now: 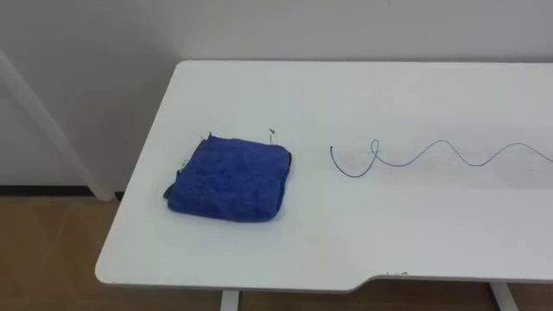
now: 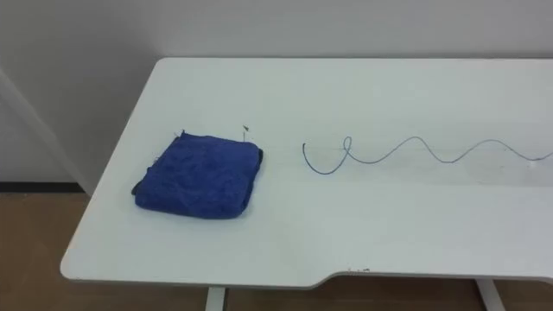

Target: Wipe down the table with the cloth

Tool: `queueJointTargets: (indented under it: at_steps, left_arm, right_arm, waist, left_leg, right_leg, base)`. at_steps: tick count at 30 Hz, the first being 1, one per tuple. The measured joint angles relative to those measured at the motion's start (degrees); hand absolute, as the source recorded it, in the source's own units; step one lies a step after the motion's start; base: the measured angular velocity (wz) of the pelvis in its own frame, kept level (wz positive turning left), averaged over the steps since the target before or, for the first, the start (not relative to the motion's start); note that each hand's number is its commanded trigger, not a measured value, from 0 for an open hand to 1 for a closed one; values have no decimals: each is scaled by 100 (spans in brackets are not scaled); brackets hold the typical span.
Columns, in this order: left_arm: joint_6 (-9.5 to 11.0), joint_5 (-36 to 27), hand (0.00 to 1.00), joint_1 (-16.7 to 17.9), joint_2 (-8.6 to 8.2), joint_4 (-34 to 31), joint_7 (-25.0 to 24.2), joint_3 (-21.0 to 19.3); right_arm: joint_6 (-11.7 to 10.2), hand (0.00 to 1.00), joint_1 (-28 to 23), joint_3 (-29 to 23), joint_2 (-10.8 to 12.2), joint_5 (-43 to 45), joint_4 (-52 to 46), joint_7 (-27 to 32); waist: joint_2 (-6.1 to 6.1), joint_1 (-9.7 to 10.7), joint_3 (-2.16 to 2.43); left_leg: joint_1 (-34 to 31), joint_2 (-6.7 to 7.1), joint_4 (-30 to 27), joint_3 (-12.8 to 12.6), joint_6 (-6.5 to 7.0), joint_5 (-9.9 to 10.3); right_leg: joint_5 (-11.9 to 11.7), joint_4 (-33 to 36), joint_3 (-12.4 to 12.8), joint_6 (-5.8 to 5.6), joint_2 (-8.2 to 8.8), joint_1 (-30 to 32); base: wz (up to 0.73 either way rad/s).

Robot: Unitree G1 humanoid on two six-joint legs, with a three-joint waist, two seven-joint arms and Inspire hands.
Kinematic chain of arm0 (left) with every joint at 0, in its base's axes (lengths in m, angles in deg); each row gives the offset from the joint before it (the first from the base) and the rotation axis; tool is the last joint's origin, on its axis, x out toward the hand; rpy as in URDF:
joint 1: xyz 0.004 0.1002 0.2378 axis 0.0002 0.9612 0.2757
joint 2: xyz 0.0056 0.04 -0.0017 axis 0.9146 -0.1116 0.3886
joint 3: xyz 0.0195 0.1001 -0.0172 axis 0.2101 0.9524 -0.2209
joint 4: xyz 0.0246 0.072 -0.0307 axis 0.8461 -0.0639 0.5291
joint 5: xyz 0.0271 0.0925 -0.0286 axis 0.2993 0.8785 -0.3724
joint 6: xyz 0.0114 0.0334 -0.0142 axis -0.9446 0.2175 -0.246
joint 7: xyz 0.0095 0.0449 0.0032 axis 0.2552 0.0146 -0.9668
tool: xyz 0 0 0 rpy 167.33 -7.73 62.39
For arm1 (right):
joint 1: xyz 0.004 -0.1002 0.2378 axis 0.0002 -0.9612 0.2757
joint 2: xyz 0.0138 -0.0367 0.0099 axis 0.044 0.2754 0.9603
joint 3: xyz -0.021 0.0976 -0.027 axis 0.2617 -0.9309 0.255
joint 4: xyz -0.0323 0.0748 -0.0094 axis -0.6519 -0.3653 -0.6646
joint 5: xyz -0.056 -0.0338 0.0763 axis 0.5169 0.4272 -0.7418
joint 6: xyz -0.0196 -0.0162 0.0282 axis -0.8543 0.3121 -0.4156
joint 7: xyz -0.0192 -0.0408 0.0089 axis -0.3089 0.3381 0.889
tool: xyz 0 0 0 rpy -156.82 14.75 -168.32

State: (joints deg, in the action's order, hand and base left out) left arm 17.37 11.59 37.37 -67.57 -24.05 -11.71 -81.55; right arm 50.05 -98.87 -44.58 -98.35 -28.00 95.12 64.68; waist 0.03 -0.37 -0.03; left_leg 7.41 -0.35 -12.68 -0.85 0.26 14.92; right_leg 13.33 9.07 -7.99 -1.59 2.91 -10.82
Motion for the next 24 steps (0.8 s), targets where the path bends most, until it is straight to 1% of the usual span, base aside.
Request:
queueJointTargets:
  at_steps: [7, 12, 14, 17, 24]
  left_arm:
    - [-1, -4, 0, -5, 3, -86, -58, 225]
    - [-2, -11, 0, 1, 2, -112, -157, 228]
    - [-28, -72, 0, 22, 4, -110, -187, 225]
    - [-31, -106, 0, 36, 8, -46, -215, 225]
    - [-33, -157, 0, 19, 8, 79, -215, 216]
  right_arm:
    - [1, 0, 3, 4, 6, -1, -74, -88]
    - [16, 0, -15, 4, 8, 4, -74, -115]
    - [107, 0, -53, 4, 7, -7, -74, -114]
    - [167, 0, -61, -3, 12, -7, -69, -112]
    - [178, 0, -33, -10, 15, -99, -49, -49]
  waist:
    - [-12, 27, 7]
    - [-30, 18, 0]
    - [-26, 10, -1]
    - [-15, 15, -8]
    - [5, 11, -19]
  left_leg:
    - [30, -5, -5, -23, 0, 0]
    - [64, -9, 6, -28, 0, 0]
    - [91, -15, 8, -53, 0, 0]
    - [105, -17, 7, -76, 2, 1]
    - [137, -20, 19, -89, 4, 2]
  right_leg:
    - [0, 68, 23, 0, -3, 6]
    - [0, 72, 11, 0, -5, -15]
    - [0, 89, 55, 0, -9, -20]
    - [0, 104, 103, 1, -13, -17]
    - [0, 151, 167, 0, -18, -2]
  base:
    - [0]
    - [-1]
    - [-6]
    - [-5]
    - [-2]
